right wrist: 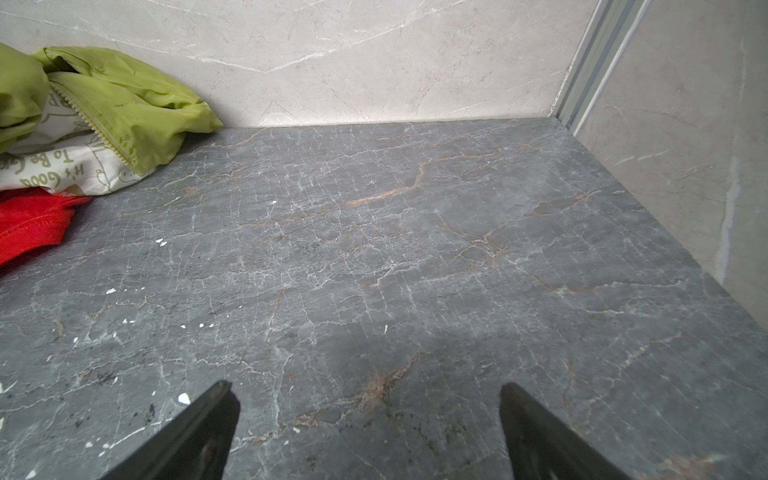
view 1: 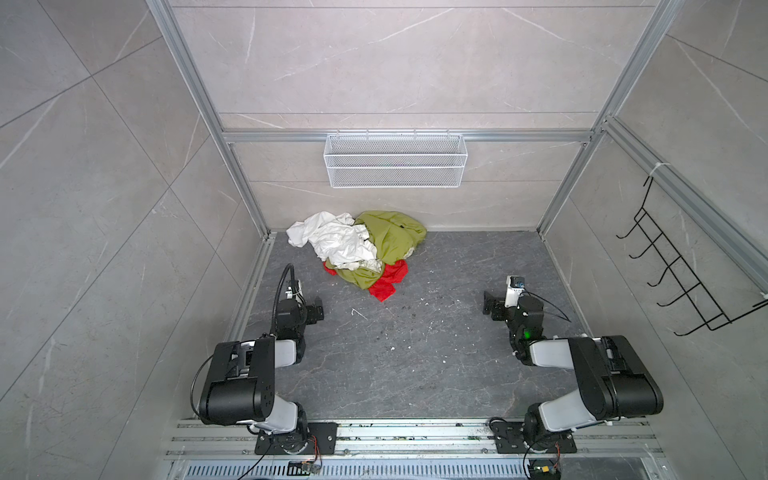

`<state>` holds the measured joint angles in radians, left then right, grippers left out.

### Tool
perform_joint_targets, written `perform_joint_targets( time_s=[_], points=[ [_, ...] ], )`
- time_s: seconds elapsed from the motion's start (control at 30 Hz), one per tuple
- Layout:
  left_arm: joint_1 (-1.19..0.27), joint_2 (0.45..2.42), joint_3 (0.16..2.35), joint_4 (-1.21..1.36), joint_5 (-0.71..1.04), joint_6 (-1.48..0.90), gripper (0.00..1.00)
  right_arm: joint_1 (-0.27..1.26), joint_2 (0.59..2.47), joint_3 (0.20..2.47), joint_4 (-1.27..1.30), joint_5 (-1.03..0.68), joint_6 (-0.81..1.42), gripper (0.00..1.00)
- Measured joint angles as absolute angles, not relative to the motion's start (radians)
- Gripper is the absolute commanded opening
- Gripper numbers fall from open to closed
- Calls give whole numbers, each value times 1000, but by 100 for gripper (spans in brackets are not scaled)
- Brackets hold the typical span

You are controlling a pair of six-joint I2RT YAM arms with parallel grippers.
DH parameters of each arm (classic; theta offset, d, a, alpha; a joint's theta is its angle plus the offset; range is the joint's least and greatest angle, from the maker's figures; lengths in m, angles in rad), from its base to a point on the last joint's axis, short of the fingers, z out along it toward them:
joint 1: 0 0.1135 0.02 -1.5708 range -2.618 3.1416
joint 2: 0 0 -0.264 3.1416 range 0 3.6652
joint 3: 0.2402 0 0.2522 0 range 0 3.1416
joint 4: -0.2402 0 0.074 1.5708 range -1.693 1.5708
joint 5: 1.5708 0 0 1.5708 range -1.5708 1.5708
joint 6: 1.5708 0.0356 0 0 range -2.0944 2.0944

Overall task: Pick out a specific cloth from the pile
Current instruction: 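Raise both arms from rest toward the cloth pile, then reach the right gripper to the red cloth while the left gripper nears the pile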

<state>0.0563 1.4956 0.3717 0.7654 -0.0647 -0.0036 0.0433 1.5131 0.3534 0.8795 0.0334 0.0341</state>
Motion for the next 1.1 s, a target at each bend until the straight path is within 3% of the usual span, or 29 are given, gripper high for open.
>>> perform_joint_targets(
  time_s=[0.63, 0.93, 1.1],
  points=[
    [57, 1482, 372, 753, -70, -5, 100, 45, 1497, 352, 874, 74, 35, 100],
    [-49, 1346, 404, 616, -217, 8, 100, 80, 1250, 515, 513, 168, 101, 100],
    [-150, 1287, 482, 502, -316, 2, 100, 98, 1224, 617, 371, 167, 168, 100]
  ],
)
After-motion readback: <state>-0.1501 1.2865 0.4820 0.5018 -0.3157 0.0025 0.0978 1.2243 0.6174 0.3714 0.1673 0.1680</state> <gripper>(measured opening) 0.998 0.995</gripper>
